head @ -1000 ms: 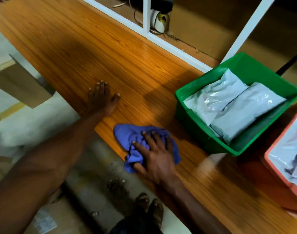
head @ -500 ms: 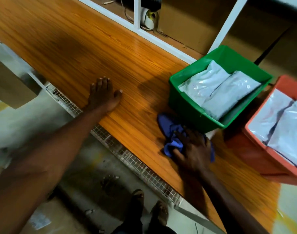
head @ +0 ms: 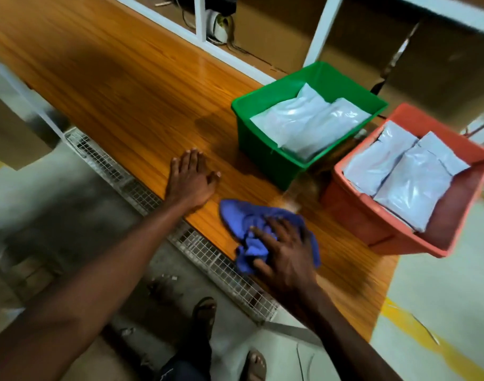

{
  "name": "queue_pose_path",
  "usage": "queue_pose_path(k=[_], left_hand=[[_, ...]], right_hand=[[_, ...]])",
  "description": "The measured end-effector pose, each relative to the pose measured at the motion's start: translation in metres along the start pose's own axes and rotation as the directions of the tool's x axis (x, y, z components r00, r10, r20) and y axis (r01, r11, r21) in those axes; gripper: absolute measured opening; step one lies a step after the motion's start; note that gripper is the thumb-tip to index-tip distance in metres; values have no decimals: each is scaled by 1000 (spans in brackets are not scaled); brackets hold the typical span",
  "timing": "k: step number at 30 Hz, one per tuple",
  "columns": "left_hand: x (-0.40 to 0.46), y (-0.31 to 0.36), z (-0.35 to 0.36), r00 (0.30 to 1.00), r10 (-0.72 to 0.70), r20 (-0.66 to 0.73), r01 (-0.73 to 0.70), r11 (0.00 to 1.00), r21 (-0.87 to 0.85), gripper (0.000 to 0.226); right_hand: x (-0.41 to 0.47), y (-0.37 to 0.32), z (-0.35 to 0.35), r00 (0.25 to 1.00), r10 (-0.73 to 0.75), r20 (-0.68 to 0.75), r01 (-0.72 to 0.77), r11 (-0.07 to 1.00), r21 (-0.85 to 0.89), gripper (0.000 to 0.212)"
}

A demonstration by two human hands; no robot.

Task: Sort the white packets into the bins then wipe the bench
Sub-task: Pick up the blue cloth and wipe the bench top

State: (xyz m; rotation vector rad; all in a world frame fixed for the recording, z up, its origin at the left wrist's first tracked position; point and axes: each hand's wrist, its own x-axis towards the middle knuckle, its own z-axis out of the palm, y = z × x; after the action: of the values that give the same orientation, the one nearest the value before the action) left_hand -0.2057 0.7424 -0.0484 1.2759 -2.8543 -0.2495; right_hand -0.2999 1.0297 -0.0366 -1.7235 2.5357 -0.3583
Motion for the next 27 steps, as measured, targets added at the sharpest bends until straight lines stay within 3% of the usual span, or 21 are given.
queue_pose_path(k=[4, 6, 8, 10, 12, 14, 16, 19, 21, 24, 27], left_hand=[[-1, 1, -3, 999, 6, 40, -6, 1000, 16, 84], [-3, 2, -2, 999, 1, 47, -3, 999, 38, 84], [-3, 1, -2, 999, -1, 55, -2, 999, 43, 83], [-1, 2, -1, 998, -4, 55, 2, 999, 40, 82], [1, 1, 0, 999, -22, 49, 20, 999, 46, 82], [2, 0, 1, 998, -23, 57, 21, 999, 49, 83], [3, 0, 1, 998, -19, 64, 15, 998, 56, 83], [1, 3, -2, 997, -31, 64, 28, 999, 44, 82], [0, 3, -4, 997, -30, 64, 27, 999, 35, 82], [4, 2, -5, 998, 0, 62, 0, 1000, 1, 82], [15, -18, -10, 1000, 5, 23, -5, 1000, 0, 80]], right_hand=[[-19, 56, -17, 942, 322, -99, -326, 945, -32, 64], [-19, 52, -18, 924, 371, -95, -374, 927, -15, 64], [-23, 36, -17, 950, 302, -78, -301, 953, 16, 62], [-43, 22, -14, 990, 132, -53, -131, 991, 19, 60], [-71, 24, -16, 999, -27, -26, 28, 999, 21, 60], [-99, 44, -21, 996, -88, -14, 88, 996, 11, 60], [-122, 71, -27, 999, 4, -43, -4, 1000, 8, 59], [-128, 86, -35, 949, 306, -76, -308, 951, -13, 59], [-111, 68, -34, 926, 370, -72, -371, 929, 0, 58], [-80, 29, -19, 995, 96, -29, -95, 995, 25, 62], [-45, -13, -1, 991, -126, 43, 125, 992, 17, 65]])
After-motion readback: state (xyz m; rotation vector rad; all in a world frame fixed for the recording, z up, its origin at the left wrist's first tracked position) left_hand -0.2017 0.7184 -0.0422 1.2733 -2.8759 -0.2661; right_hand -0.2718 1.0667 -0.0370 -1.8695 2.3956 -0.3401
